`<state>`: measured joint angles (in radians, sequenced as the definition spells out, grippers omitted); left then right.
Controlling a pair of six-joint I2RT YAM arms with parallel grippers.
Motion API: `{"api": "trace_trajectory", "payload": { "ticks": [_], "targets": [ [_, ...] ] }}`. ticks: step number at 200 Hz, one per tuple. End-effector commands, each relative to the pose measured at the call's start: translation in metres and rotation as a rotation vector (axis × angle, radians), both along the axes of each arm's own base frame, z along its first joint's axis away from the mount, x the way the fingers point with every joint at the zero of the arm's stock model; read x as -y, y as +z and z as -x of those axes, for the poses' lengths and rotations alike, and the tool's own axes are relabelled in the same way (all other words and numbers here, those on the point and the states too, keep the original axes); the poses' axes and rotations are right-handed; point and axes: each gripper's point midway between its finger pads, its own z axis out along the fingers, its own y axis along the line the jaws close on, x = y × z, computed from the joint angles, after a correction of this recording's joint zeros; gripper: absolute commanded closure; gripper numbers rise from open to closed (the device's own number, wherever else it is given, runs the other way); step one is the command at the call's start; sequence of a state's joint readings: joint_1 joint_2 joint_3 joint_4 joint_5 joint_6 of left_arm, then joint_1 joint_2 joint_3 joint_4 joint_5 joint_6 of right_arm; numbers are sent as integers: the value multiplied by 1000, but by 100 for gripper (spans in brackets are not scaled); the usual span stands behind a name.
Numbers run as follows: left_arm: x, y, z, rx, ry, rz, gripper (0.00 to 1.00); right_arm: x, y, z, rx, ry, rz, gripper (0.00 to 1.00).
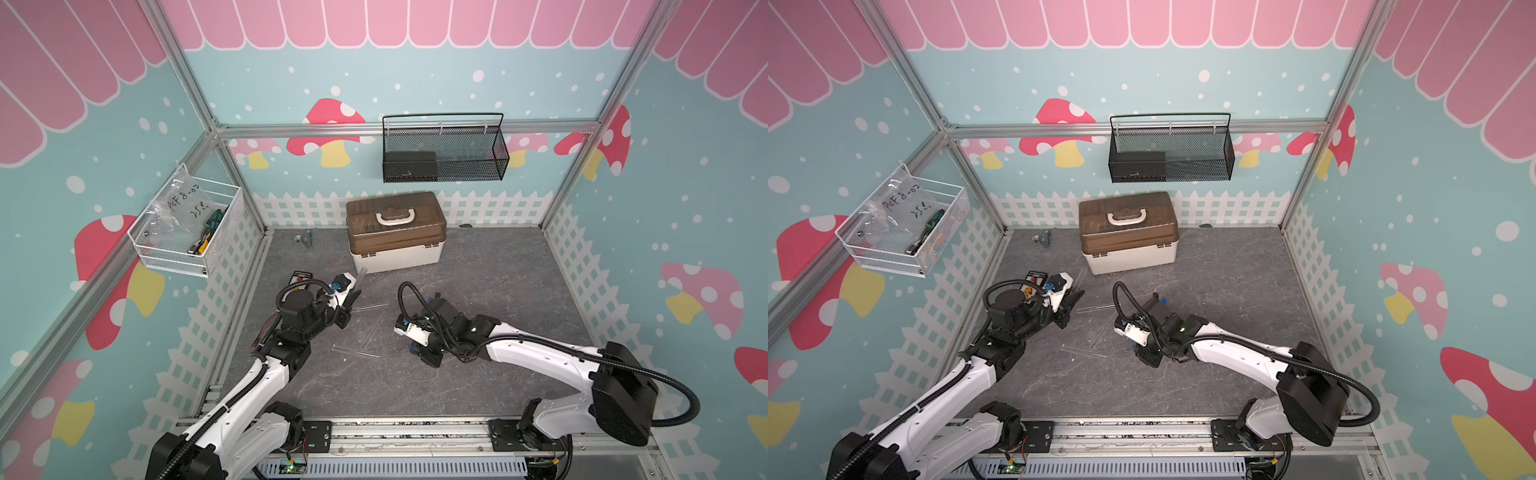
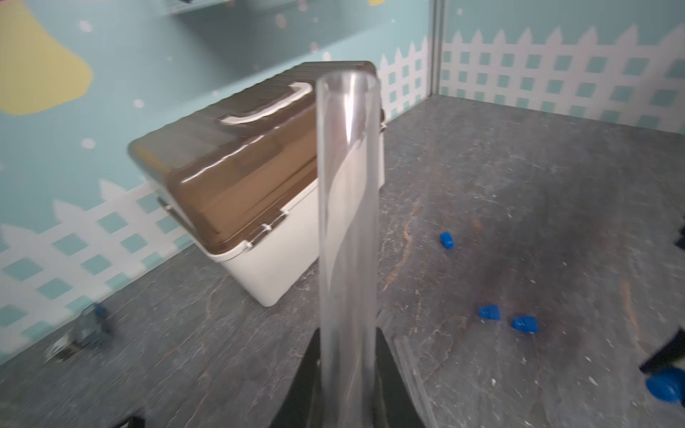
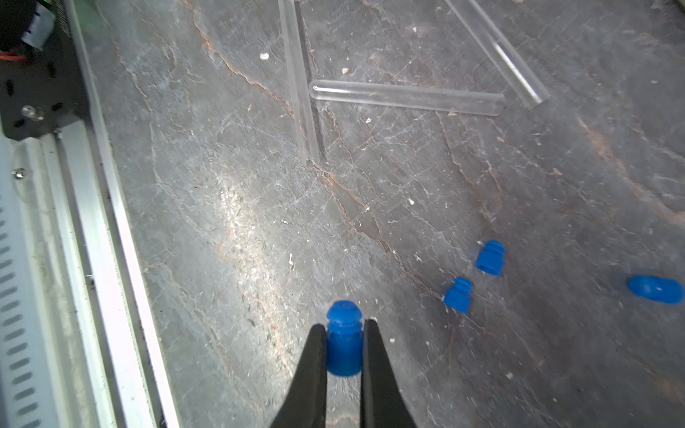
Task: Insert stoppers into test tubes
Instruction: Insert the stopper into the test tube.
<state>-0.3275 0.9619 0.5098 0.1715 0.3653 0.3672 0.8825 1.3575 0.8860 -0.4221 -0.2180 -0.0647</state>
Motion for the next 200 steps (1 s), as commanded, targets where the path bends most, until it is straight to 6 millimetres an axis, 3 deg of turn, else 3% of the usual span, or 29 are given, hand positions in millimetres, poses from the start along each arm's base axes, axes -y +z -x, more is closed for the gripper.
{"api": "trace_trajectory", "payload": {
  "ticks": [1, 41, 99, 200],
  "targets": [
    [23, -10, 14, 95, -183, -172, 100, 11, 17, 15, -20, 51, -16, 91],
    [42, -30, 25, 238, -304, -312, 100, 23, 44, 15, 41, 101, 18, 91],
    [50, -65, 51, 376, -396, -546, 100, 8, 71, 25, -49, 171, -5, 90],
    [58, -77, 64, 395, -473, -613, 100, -4, 80, 10, -40, 166, 23, 90]
  ]
}}
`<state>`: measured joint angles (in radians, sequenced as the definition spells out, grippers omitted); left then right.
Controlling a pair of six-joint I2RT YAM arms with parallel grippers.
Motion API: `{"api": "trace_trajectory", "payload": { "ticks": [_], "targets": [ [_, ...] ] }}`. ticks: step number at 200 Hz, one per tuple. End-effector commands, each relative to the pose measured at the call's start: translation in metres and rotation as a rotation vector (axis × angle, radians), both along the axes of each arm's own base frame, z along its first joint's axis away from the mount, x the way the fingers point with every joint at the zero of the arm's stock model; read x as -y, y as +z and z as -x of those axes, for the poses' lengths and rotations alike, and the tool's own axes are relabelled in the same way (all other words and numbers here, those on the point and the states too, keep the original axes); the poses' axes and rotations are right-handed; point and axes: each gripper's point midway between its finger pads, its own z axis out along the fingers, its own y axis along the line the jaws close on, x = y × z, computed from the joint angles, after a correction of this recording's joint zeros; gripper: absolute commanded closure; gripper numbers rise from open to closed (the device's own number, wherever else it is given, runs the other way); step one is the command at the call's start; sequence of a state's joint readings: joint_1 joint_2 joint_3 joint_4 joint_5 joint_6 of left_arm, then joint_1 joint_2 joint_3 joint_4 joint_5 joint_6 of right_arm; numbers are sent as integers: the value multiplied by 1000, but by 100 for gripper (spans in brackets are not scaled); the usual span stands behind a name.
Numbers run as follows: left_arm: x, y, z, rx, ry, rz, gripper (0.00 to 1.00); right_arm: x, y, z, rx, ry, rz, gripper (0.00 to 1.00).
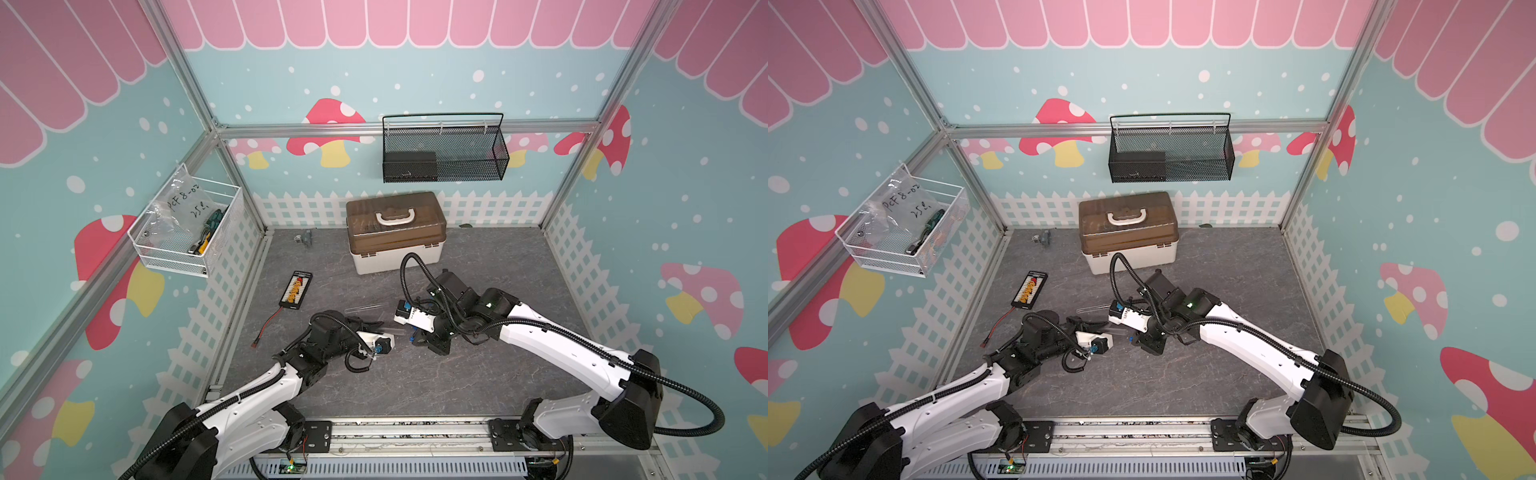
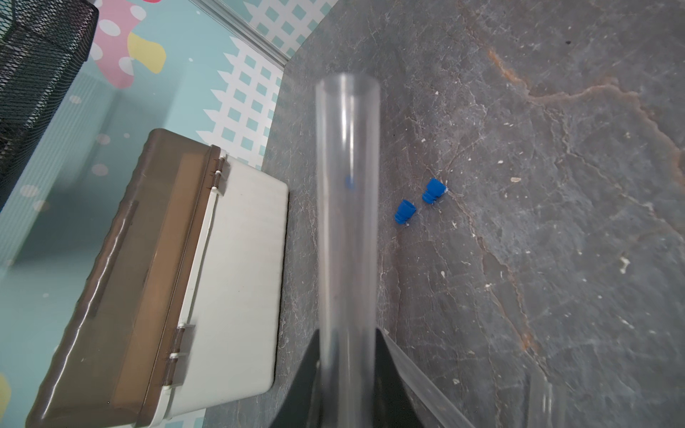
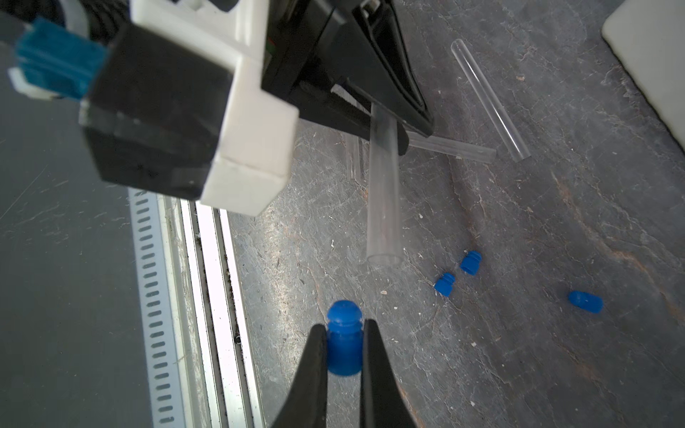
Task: Insert stoppers into test tubes
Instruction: Insert the stopper into the test tube.
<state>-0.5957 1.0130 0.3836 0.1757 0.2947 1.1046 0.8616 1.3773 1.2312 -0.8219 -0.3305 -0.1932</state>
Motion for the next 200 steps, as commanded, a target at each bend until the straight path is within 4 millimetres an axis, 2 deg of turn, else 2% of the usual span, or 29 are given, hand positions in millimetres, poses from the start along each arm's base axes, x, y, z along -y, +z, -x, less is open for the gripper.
{"api": "trace_trajectory", "payload": {
  "ticks": [1, 95, 200],
  "targets": [
    [0, -2, 4, 27, -29, -38, 100, -1, 3, -3, 7, 22, 11, 90],
    [3, -2, 8, 25, -49, -33, 100, -9, -7, -14, 11, 11, 37, 90],
    [5, -5, 11, 19, -66, -42, 100, -18, -11, -16, -12, 15, 15, 91]
  ]
}}
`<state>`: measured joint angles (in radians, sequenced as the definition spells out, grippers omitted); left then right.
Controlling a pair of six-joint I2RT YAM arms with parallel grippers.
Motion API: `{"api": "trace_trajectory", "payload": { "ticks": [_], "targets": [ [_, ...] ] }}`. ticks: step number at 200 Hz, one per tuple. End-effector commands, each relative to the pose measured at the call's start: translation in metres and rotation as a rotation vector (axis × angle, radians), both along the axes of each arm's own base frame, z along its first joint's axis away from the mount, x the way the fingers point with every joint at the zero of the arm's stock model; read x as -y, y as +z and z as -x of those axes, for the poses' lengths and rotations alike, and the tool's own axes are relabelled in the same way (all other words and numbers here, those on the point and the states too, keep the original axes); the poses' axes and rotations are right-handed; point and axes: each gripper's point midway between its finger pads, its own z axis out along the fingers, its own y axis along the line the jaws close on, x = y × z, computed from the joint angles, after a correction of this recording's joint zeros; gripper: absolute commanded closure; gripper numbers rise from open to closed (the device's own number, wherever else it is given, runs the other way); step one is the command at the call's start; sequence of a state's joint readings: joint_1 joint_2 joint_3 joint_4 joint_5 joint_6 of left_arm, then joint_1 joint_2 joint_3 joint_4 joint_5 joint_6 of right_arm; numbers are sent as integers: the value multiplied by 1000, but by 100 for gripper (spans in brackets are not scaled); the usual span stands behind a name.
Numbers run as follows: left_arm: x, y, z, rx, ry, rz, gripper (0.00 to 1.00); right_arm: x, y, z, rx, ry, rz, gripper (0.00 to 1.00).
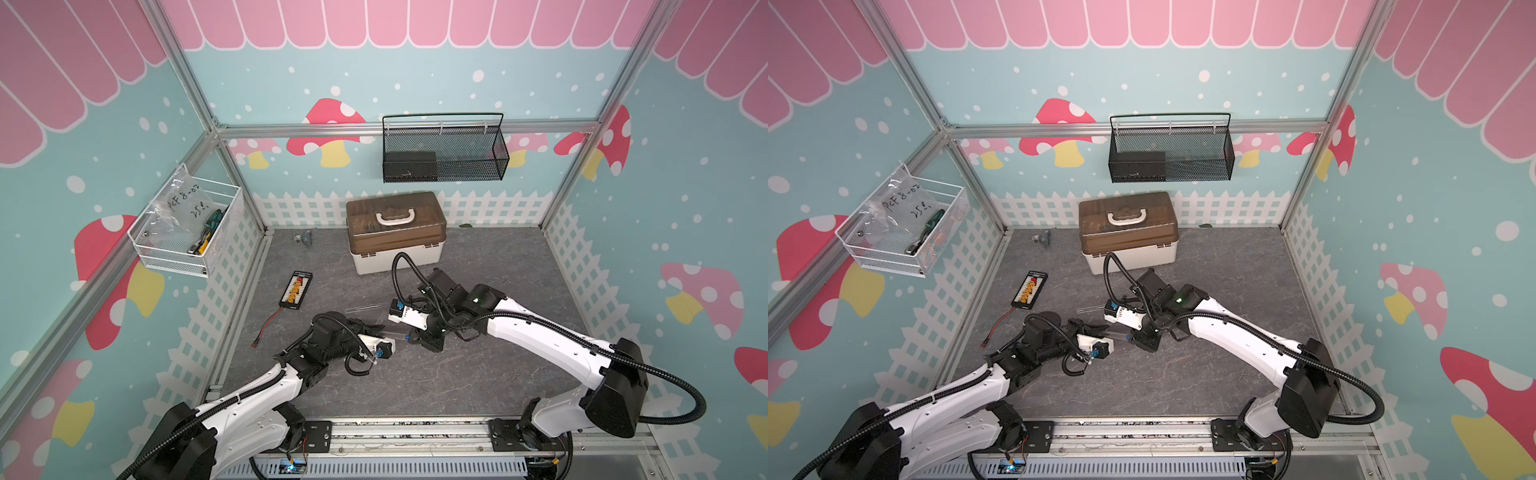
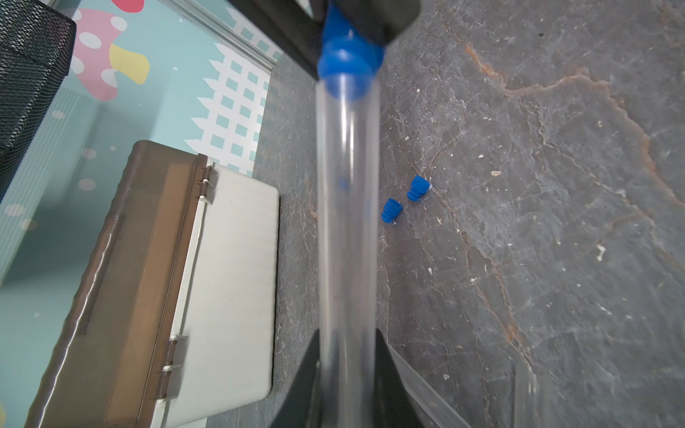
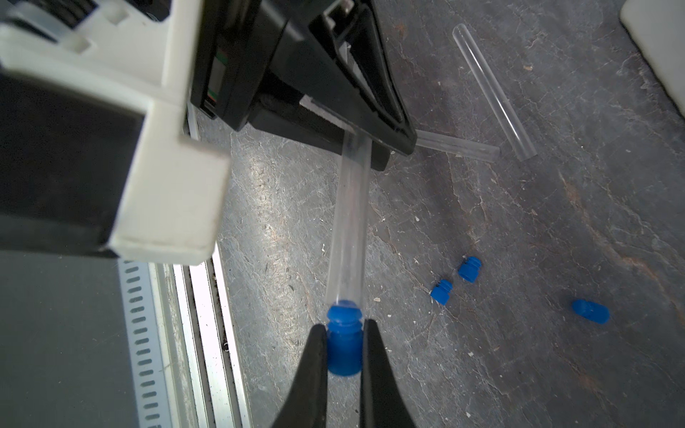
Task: Insert stoppers into test tubes
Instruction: Insert the stopper into the test tube.
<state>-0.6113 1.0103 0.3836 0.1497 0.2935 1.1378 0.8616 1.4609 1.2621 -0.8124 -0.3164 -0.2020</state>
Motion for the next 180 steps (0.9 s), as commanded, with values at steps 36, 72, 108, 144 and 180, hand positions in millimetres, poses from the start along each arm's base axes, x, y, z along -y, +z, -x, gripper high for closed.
{"api": "trace_trajectory", "payload": {
  "ticks": [36, 72, 108, 144, 180],
  "targets": [
    [6, -1, 8, 19, -51, -17, 100, -13, 1, -9, -10, 7, -20, 91],
    [10, -1, 18, 89, -95, -62, 100, -18, 7, -18, -4, 1, 7, 92],
    [13, 8, 29, 180, -130, -76, 100, -34, 18, -26, -4, 25, -23, 92],
    [21, 18, 39, 246, -174, -42, 100, -55, 28, -27, -50, 58, -88, 92],
    [32, 22, 48, 260, -211, -13, 100, -72, 34, -29, -113, 57, -155, 91]
  ]
}}
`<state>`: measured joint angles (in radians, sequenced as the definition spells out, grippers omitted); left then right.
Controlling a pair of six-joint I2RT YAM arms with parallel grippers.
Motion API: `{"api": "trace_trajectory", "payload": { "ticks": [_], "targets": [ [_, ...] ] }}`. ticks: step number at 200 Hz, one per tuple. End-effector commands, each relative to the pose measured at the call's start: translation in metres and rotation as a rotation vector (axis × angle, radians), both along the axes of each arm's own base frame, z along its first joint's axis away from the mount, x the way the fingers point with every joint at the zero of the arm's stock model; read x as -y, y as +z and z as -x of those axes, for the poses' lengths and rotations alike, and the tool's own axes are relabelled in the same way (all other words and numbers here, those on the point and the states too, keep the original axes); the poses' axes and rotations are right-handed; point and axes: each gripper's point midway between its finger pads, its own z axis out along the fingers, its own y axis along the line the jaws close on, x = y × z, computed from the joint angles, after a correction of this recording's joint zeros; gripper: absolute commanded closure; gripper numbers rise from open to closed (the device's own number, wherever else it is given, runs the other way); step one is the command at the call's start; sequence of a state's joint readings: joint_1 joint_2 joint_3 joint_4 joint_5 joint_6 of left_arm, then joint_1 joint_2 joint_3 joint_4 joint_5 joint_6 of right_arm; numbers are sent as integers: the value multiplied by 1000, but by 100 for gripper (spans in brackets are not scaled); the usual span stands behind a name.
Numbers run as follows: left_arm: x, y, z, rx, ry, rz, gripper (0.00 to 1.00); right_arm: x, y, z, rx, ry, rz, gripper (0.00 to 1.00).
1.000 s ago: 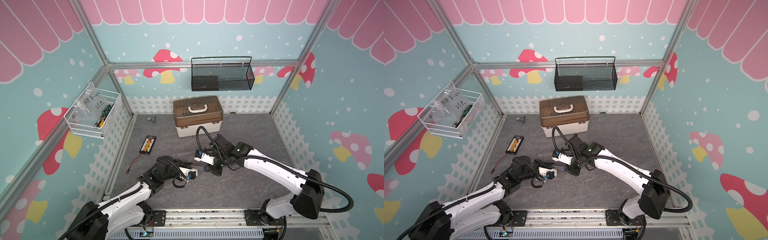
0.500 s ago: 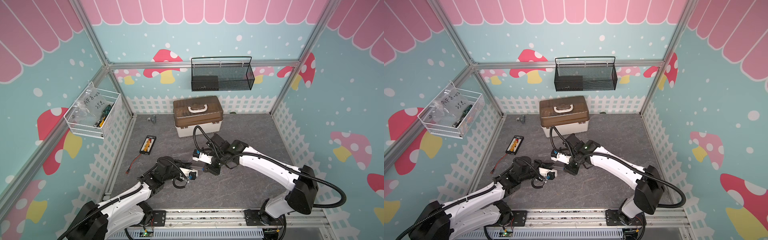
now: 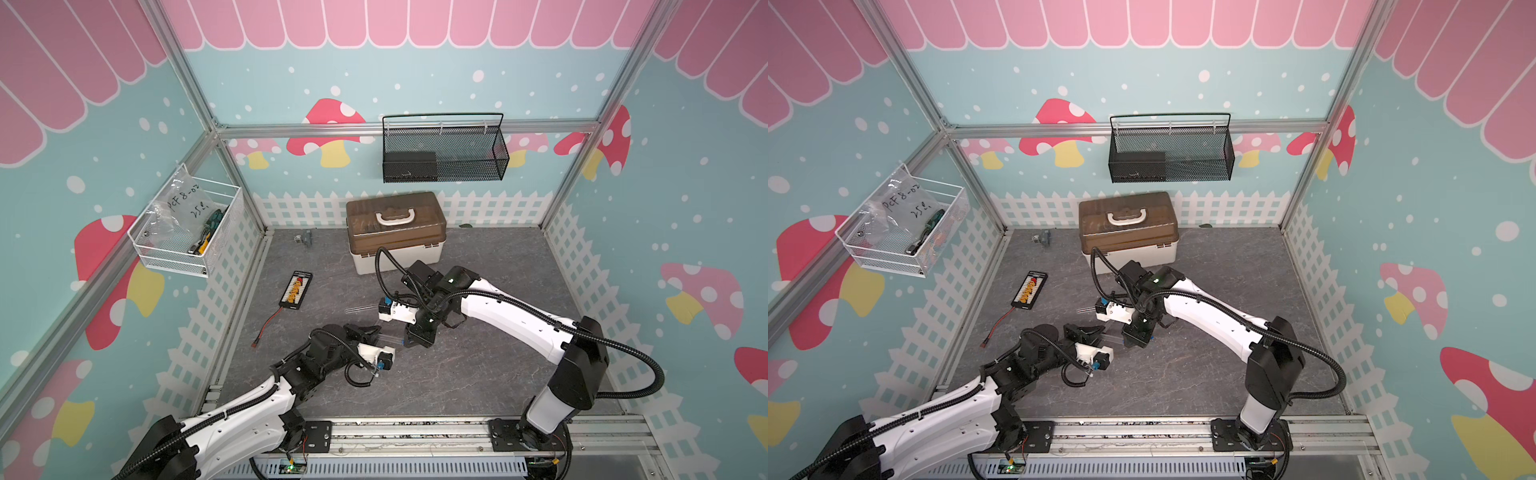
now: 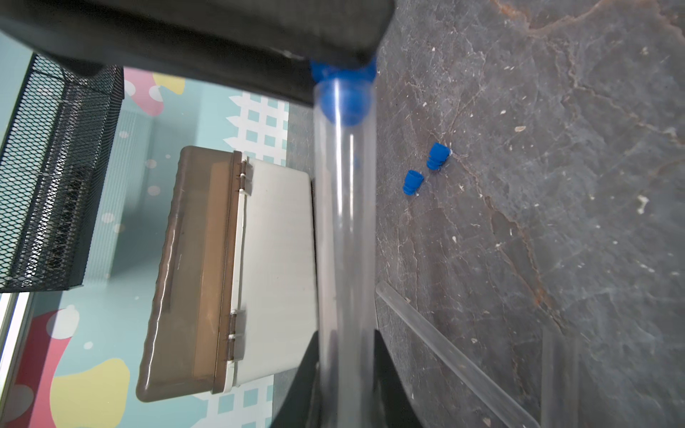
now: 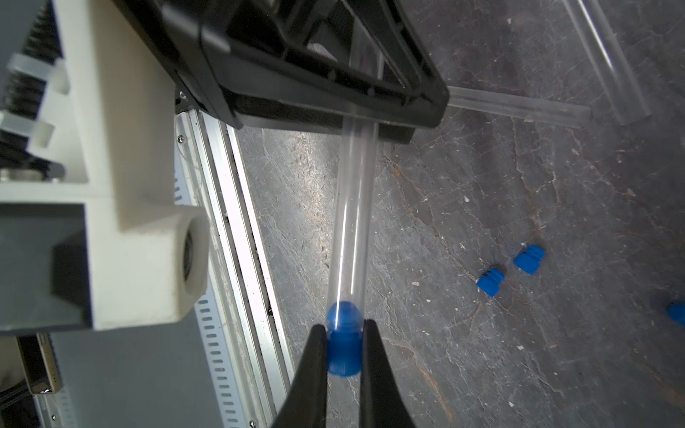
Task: Insert stoppers into test tubes
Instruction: Insert the stopper into the test tube.
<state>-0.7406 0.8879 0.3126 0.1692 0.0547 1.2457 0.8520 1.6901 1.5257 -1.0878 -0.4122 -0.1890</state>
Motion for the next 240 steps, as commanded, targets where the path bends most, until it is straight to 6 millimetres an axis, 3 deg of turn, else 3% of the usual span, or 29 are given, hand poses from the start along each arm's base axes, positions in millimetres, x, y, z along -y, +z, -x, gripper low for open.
{"api": "trace_trajectory", "payload": {
  "ticks": [1, 71, 98, 108, 119, 136, 158, 184, 199, 216, 228, 240],
  "targets": [
    [39, 17, 38, 57, -262, 60, 100, -61, 40, -35, 114, 17, -284, 91],
    [48, 19, 52, 43, -314, 91, 100, -87, 50, -50, 99, -11, -390, 84],
    [47, 14, 52, 36, -311, 80, 100, -85, 54, -55, 121, -22, -402, 76],
    [45, 9, 48, 39, -287, 61, 100, -81, 57, -58, 138, -35, -401, 65],
    [41, 6, 42, 47, -246, 43, 100, -72, 63, -62, 159, -60, -402, 55],
    [36, 7, 34, 59, -197, 43, 100, -54, 79, -63, 182, -109, -423, 52],
    [37, 15, 29, 40, -162, 101, 100, -16, 104, -68, 220, -249, -445, 51],
    [46, 52, 18, -50, -87, 347, 100, 48, 120, -84, 214, -638, -428, 55],
    [50, 81, 12, -140, -54, 542, 100, 77, 125, -78, 116, -826, -484, 58],
    [53, 102, 4, -235, -10, 731, 100, 89, 132, -63, -24, -953, -591, 54],
    [56, 110, 0, -287, -8, 833, 100, 87, 138, -55, -129, -1007, -683, 46],
    [59, 118, -2, -336, -16, 929, 100, 78, 145, -47, -247, -1008, -787, 46]
  ]
}}
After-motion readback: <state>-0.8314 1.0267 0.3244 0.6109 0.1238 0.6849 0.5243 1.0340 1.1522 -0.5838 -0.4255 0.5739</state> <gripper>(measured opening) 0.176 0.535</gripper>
